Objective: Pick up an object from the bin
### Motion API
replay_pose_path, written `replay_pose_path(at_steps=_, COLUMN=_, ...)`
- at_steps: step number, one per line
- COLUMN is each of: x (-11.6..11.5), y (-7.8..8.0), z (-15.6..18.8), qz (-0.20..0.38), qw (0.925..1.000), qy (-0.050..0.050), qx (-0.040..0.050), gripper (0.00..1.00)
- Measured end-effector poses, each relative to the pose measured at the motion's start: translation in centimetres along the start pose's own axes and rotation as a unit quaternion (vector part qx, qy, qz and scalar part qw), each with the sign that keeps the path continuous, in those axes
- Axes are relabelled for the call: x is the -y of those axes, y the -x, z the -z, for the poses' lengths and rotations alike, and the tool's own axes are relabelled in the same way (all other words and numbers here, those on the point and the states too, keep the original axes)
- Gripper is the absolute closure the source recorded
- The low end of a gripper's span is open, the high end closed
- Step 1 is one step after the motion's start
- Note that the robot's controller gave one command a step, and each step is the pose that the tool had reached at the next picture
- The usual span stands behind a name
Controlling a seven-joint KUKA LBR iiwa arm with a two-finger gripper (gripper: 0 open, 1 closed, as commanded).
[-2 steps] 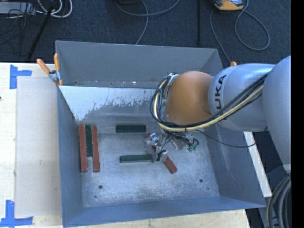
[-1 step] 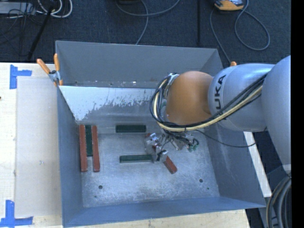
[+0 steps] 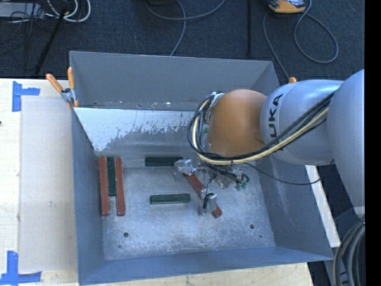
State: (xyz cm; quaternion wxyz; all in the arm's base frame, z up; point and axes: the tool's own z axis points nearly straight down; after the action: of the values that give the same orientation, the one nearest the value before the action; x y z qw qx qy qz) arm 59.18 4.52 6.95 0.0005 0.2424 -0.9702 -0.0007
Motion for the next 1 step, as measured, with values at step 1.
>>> replay_pose_path(at_steps=1, x=-9.47, y=0.65, z=-0.06, qz=0.164, qw=0.9865, qy=0.001, qx=-0.0007, gripper=0.0)
